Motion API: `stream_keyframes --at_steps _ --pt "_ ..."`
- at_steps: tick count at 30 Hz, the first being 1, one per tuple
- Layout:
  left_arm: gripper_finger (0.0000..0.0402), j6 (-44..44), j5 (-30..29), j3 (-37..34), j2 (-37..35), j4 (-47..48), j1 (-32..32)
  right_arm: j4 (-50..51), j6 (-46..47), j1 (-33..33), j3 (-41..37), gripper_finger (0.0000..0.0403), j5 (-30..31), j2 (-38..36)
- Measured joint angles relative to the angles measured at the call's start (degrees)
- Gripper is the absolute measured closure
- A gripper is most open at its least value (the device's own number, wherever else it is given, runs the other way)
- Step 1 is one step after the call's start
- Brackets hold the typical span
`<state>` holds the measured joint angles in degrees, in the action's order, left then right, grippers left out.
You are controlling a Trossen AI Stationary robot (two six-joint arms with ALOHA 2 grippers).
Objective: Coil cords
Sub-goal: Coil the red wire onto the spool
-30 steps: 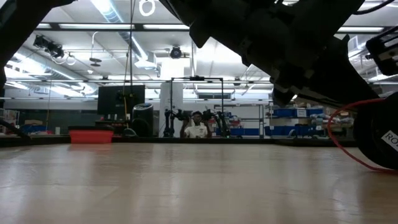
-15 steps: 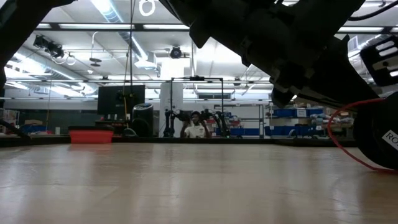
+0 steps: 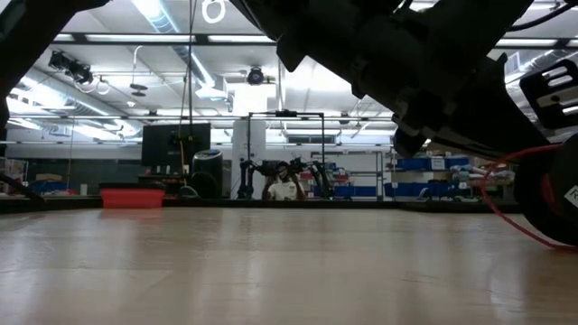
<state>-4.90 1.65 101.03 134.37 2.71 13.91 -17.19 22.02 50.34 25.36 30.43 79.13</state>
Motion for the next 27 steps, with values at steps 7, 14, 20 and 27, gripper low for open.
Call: stream_keyframes --at_steps 7,14,20,27 --pt "0.0401 1.5 1.4 0.0 0.0 0.4 0.0 7.6 1.1 2.1 0.0 0.0401 3.1 -6.2" --pt "0.0401 1.7 1.8 0.0 -0.3 1.3 0.0 12.9 4.3 3.3 0.0 0.0402 2.1 -8.5" --pt "0.0401 3.0 0.2 -0.1 -1.8 5.8 0.0 15.1 5.0 4.7 -0.1 0.0402 -1.9 -10.0" --pt "0.0401 3.1 -0.6 -0.1 -2.0 6.7 0.0 18.0 7.1 5.1 -0.1 0.0403 -6.4 -12.2"
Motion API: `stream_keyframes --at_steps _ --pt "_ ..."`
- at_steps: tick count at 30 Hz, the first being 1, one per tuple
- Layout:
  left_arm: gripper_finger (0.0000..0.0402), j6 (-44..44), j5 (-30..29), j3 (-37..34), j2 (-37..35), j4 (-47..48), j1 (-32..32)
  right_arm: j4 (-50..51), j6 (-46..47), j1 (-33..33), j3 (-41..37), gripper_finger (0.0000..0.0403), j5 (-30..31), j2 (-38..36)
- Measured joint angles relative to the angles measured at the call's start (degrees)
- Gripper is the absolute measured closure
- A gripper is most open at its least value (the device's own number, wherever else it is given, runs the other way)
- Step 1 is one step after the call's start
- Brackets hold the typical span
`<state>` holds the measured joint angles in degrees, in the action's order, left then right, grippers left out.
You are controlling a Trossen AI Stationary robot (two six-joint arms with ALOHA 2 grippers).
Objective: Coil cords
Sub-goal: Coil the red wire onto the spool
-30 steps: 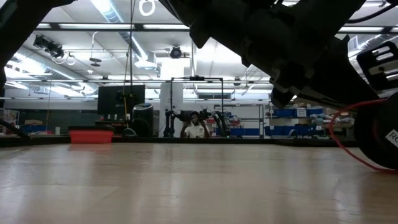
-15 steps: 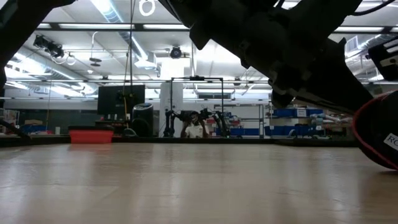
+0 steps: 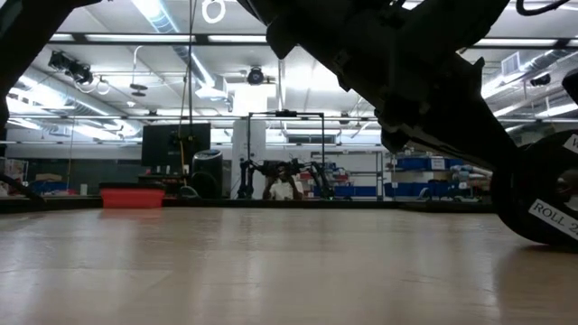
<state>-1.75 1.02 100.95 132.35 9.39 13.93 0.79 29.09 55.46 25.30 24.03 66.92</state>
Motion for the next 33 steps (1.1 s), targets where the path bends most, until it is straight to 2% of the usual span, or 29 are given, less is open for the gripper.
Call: stream_keyframes --at_steps 10,23,29,33 --pt "0.0401 0.0 -0.2 0.0 -0.6 1.1 -0.1 7.6 7.2 -0.1 0.0 0.0403 -5.2 1.8" --pt "0.0401 0.0 -1.0 0.0 -0.9 1.0 -0.1 8.2 10.0 -1.6 0.0 0.0403 -7.4 4.2" --pt "0.0401 0.2 -2.1 0.0 -2.2 -2.2 -0.1 7.4 9.4 -2.5 0.0 0.0403 -5.8 6.6" --pt "0.0401 1.9 -5.6 0.0 -4.2 -2.6 -0.1 7.3 8.6 -2.2 0.0 0.0403 -0.9 5.8"
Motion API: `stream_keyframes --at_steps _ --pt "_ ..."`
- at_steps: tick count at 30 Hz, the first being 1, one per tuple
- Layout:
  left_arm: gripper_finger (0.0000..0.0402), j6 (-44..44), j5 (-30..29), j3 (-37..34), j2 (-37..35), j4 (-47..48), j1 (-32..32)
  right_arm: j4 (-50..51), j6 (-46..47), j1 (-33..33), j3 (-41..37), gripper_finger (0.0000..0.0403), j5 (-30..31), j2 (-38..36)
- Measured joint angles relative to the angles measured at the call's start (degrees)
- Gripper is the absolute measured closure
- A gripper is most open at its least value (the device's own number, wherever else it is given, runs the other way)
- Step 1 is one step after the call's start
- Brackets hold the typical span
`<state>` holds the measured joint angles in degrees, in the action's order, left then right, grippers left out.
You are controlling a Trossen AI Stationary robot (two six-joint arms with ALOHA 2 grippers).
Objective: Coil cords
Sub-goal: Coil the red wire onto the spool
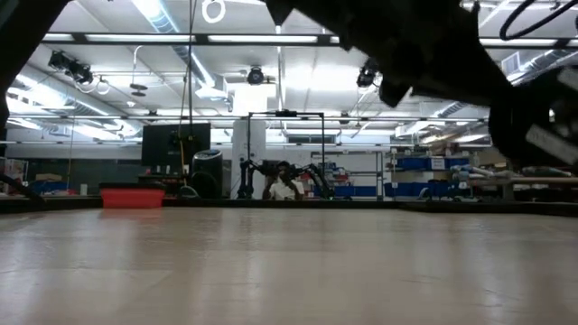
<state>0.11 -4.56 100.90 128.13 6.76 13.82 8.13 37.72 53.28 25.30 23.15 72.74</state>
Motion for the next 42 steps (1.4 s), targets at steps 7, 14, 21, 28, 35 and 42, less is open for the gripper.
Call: stream_keyframes --at_steps 7,14,21,28,35,42 --pt "0.0401 1.1 -4.9 0.0 -2.0 -4.3 0.3 -5.6 -4.6 2.1 0.0 0.0403 17.3 -1.6" --pt "0.0401 0.8 -12.5 0.1 -2.1 -8.2 2.2 -12.1 -8.5 4.1 -0.1 0.0403 25.3 -1.6" --pt "0.0401 2.4 -20.8 0.1 -2.2 -9.3 4.8 -13.4 -8.1 4.9 -0.1 0.0401 29.6 -1.6" --pt "0.0401 3.8 -23.2 0.1 -2.1 -9.8 6.5 -14.2 -6.4 2.9 -0.1 0.037 24.5 -1.6" --pt "0.0401 2.9 -22.6 0.1 -1.9 -9.7 6.9 -6.7 3.0 4.7 0.6 0.0347 18.6 -3.9" --pt "0.0401 2.7 -22.1 0.1 -1.9 -9.4 6.9 7.3 7.7 9.7 4.8 0.0353 23.7 -8.6"
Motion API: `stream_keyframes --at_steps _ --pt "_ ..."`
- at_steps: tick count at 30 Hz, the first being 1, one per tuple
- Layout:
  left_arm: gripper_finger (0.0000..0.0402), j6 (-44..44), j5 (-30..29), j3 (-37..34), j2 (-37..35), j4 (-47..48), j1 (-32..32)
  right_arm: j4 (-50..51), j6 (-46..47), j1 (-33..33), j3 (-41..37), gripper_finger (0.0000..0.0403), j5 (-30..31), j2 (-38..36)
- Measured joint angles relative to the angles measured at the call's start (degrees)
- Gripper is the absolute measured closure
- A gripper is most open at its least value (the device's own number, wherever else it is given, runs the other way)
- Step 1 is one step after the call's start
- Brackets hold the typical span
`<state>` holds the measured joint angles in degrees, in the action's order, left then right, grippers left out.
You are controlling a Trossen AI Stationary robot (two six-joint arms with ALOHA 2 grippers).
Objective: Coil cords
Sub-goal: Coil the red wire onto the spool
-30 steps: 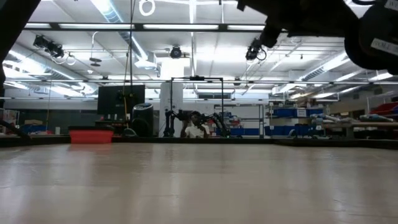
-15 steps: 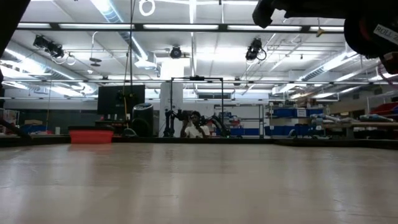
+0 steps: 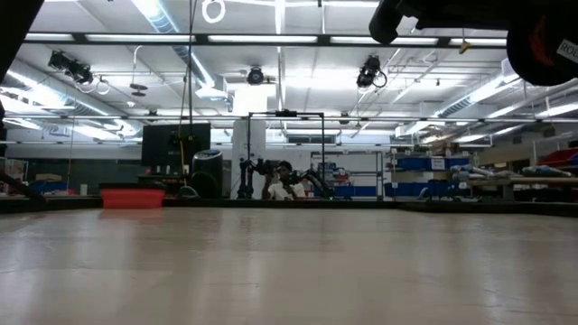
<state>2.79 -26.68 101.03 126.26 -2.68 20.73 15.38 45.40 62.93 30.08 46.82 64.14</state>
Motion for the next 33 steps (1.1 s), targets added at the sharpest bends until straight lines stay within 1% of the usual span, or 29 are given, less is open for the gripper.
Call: stream_keyframes --at_steps 3,10,14,17,21,23,26,30,33 --pt "0.0401 0.0 0.3 0.0 0.0 0.2 0.0 0.4 0.1 1.0 0.1 0.0353 0.9 -1.2" --pt "0.0401 0.0 0.4 0.0 0.0 1.6 -0.1 1.5 1.5 3.3 0.1 0.0353 1.0 -2.5" --pt "0.0401 0.0 0.4 0.0 0.0 2.6 -0.1 0.0 0.7 4.9 0.1 0.0353 3.1 -4.0" --pt "0.0401 0.0 0.4 0.0 0.0 2.8 -0.1 -0.2 0.8 5.2 0.1 0.0353 3.6 -4.9" --pt "0.0401 0.0 0.4 0.0 0.0 2.4 -0.1 3.1 3.7 5.0 0.0 0.0359 6.9 -3.8" --pt "0.0401 -0.1 0.4 0.0 0.0 2.3 -0.1 4.7 4.4 4.8 -0.2 0.0365 7.5 -3.2" --pt "0.0401 -0.4 0.7 0.0 0.0 3.5 -0.1 4.8 4.3 5.1 -0.2 0.0376 7.9 -3.2" --pt "0.0401 -1.9 1.9 0.0 0.0 5.5 -0.1 2.6 0.9 6.3 -0.1 0.0383 10.1 -3.5" --pt "0.0401 -2.2 1.9 0.0 0.0 6.3 -0.1 3.2 2.3 5.6 -0.2 0.0383 10.6 -3.4"
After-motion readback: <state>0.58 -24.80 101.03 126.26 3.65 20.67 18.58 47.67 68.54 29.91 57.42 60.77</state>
